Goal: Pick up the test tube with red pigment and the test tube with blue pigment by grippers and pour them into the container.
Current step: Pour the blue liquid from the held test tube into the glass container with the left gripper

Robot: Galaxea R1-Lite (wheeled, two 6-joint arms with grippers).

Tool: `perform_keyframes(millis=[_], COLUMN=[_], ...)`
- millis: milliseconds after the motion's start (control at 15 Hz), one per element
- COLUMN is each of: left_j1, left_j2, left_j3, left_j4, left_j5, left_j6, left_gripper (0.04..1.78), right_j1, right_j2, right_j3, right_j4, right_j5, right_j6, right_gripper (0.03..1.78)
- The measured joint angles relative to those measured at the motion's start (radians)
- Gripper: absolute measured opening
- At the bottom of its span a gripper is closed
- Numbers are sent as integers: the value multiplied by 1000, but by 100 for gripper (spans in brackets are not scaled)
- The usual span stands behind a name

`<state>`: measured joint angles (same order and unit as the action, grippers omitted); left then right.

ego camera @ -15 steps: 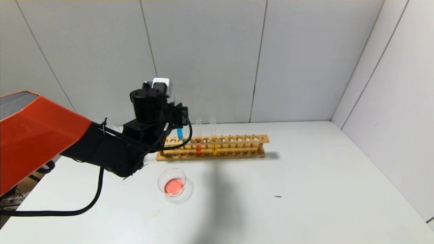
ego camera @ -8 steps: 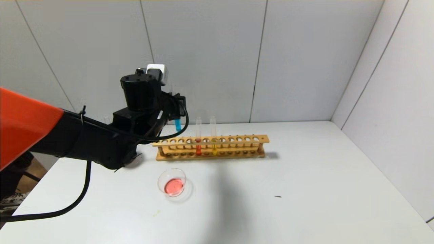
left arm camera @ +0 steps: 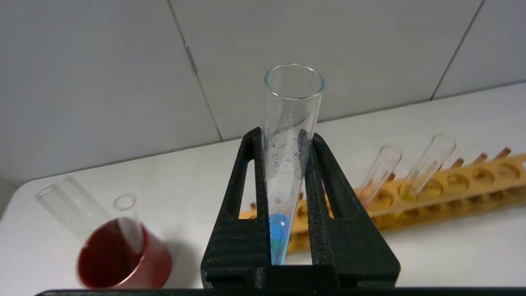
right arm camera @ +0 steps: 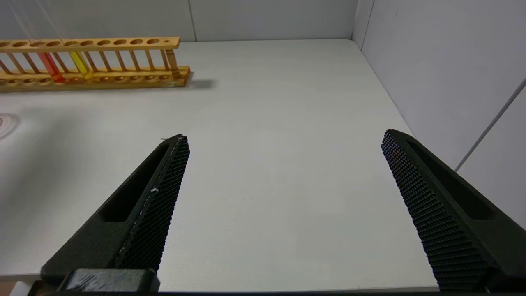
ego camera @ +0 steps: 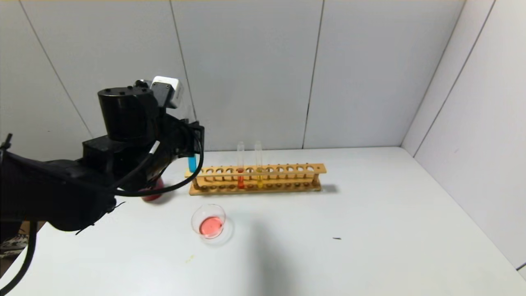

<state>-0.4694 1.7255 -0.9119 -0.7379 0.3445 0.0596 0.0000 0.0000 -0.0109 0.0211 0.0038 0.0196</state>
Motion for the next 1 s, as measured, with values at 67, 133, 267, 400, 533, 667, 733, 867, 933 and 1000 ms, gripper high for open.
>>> perform_keyframes(millis=[67,133,267,400,533,667,733,867,933,1000], left_j1=[5,12,25,35,47,59,64,69,71,72], left_j2=[-32,-65,-120,-171,-214,-248,-261,-272,-274,-275], left_j3=[36,73,134,196,257,306,321,347,356,362], left_j4=[3,5,10,22,29,29,32,33,33,33], left_j5=[0,0,4,12,21,21,21,21,21,20], left_j6=[18,43,82,124,170,213,221,255,281,310], left_gripper=[30,30,30,30,30,30,30,30,30,30], right_j1=[0,0,0,0,0,0,0,0,0,0], right_j2=[0,0,0,0,0,0,0,0,0,0], right_j3=[0,0,0,0,0,0,0,0,0,0], right_j4=[0,0,0,0,0,0,0,0,0,0], right_j5=[0,0,0,0,0,0,0,0,0,0], right_j6=[0,0,0,0,0,0,0,0,0,0], right_gripper=[171,171,171,171,171,171,171,171,171,171])
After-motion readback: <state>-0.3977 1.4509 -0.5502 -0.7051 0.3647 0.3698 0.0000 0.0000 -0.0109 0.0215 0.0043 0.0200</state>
